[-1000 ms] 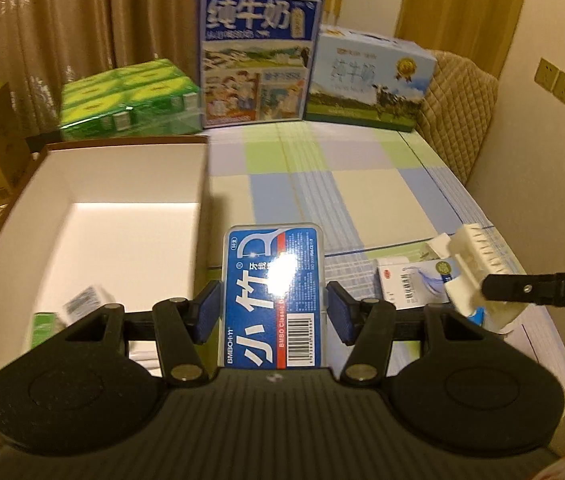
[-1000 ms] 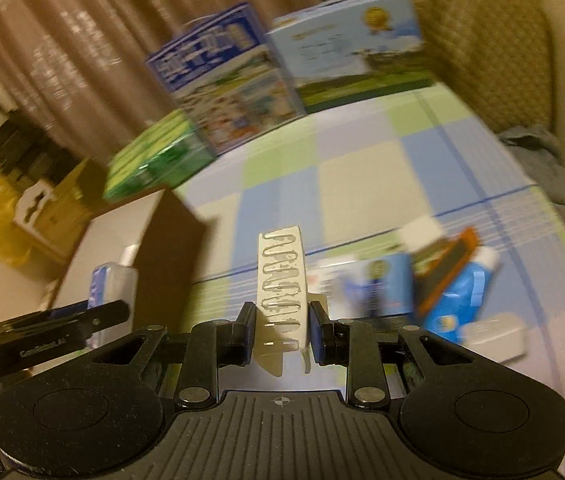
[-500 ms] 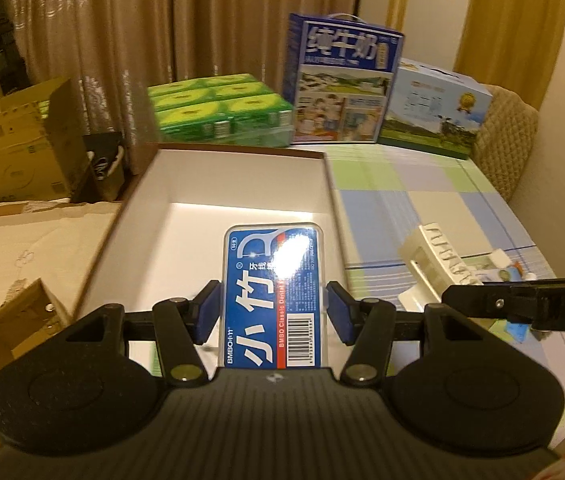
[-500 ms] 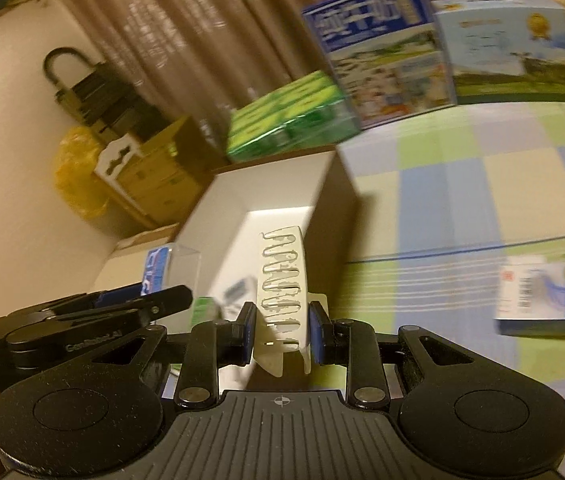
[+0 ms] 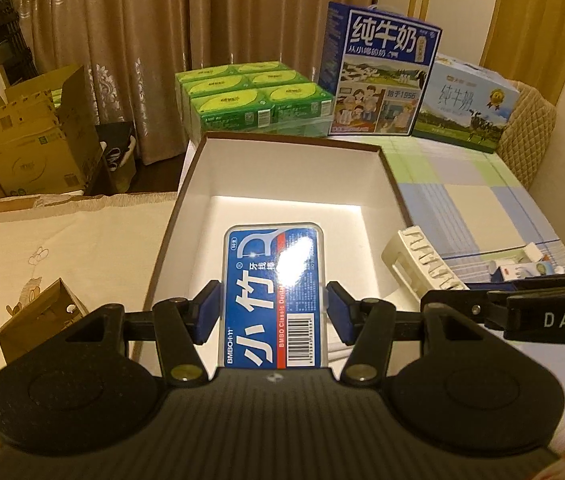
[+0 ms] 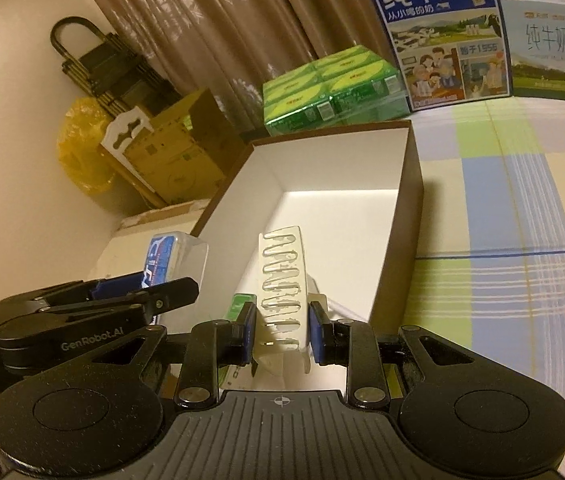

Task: Organize rigid objects
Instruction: 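Carry the blue box and the white holder over the brown box with both tools, then release the blue box with the left tool while the right tool drops the white holder, then withdraw both open tools from the brown box, then move both open tools toward the items lying on the table, then close the right tool on the white plug and lift it, then grasp the white-and-blue medicine box with the left tool while the right tool holds the plug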

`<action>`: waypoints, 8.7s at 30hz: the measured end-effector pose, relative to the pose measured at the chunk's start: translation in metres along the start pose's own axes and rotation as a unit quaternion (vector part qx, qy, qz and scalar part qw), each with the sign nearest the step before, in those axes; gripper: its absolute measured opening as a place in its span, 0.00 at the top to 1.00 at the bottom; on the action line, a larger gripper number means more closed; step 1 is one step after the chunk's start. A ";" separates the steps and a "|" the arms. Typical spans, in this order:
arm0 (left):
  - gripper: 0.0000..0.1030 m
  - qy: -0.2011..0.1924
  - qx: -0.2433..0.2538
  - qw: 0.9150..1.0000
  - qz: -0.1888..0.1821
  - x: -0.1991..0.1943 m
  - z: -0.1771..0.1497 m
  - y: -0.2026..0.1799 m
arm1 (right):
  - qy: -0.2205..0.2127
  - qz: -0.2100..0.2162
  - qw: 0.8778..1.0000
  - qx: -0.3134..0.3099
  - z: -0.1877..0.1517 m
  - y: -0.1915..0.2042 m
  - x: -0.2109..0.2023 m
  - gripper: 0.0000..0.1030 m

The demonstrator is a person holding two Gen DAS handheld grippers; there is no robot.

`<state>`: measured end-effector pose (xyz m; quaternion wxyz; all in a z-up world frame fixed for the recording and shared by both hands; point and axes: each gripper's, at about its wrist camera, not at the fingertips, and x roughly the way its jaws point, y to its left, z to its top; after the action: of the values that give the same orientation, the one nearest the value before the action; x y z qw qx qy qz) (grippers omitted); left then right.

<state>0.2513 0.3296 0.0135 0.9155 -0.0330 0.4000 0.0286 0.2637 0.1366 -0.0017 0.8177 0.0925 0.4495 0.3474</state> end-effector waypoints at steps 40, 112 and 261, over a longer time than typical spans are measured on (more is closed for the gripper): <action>0.48 0.090 0.068 0.994 -0.011 0.142 0.038 0.032 | 0.029 -0.126 0.992 -0.015 0.055 -0.018 0.119 0.76; 0.47 0.062 0.030 0.996 -0.051 -0.037 -0.054 -0.081 | 0.016 -0.084 0.996 -0.024 -0.057 -0.033 -0.059 0.38; 0.27 0.164 0.240 0.935 -0.201 0.166 -0.045 -0.403 | -0.044 -0.287 0.945 0.149 -0.117 -0.344 -0.209 0.47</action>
<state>0.3631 -0.0709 -0.1240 0.8044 0.1037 0.5248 -0.2585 0.2633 -0.2731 -0.0887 0.8787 0.0953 0.4671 0.0223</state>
